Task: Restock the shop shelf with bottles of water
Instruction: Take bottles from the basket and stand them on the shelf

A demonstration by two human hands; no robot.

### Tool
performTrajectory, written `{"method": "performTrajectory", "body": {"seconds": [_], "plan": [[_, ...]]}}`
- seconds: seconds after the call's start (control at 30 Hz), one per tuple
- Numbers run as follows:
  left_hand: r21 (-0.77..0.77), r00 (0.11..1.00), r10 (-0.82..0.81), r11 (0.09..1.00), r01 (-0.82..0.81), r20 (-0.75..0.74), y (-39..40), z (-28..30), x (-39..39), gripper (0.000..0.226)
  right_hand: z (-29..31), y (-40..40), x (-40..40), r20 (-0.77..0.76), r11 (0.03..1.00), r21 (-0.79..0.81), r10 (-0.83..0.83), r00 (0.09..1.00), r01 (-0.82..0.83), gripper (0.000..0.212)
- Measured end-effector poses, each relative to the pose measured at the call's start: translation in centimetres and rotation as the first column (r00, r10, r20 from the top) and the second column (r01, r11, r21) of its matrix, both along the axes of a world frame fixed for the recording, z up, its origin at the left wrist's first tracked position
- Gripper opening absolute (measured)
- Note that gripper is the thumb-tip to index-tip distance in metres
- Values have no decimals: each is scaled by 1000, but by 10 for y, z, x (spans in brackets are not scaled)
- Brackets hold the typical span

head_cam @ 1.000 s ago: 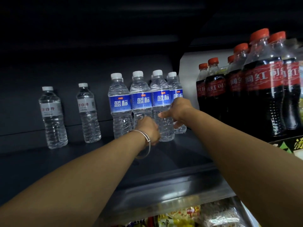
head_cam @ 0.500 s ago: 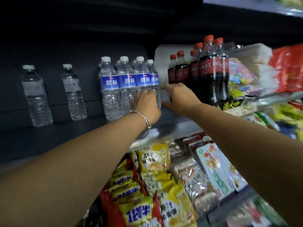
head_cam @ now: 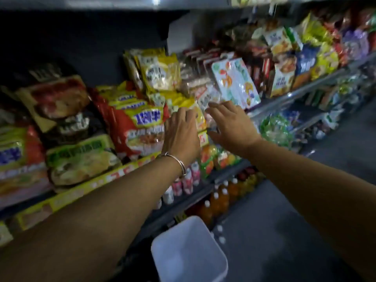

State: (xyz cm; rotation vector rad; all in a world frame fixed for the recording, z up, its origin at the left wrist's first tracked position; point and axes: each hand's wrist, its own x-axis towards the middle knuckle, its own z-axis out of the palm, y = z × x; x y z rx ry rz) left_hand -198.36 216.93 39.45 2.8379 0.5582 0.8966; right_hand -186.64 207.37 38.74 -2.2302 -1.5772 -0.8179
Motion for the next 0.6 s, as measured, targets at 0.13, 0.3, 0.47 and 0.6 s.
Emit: {"method": "performTrajectory", "body": {"seconds": [0.13, 0.3, 0.47, 0.6], "plan": [[-80, 985, -1, 997, -12, -172, -1, -99, -19, 31, -108, -8, -17, -62, 991, -127, 36, 997, -44, 45], [-148, 928, -14, 988, -45, -373, 8, -229, -49, 35, -250, -3, -48, -303, 961, -229, 78, 950, -152, 40], [-331, 822, -108, 938, -102, -559, 23, -354, -81, 45, -384, 1, -97, -605, 718, -616, -168, 778, -324, 62], [-345, 673, -185, 932, -111, -716, 29, -429, -98, 48, -476, 12, -137, -717, 493, -691, -374, 588, -529, 85]]}}
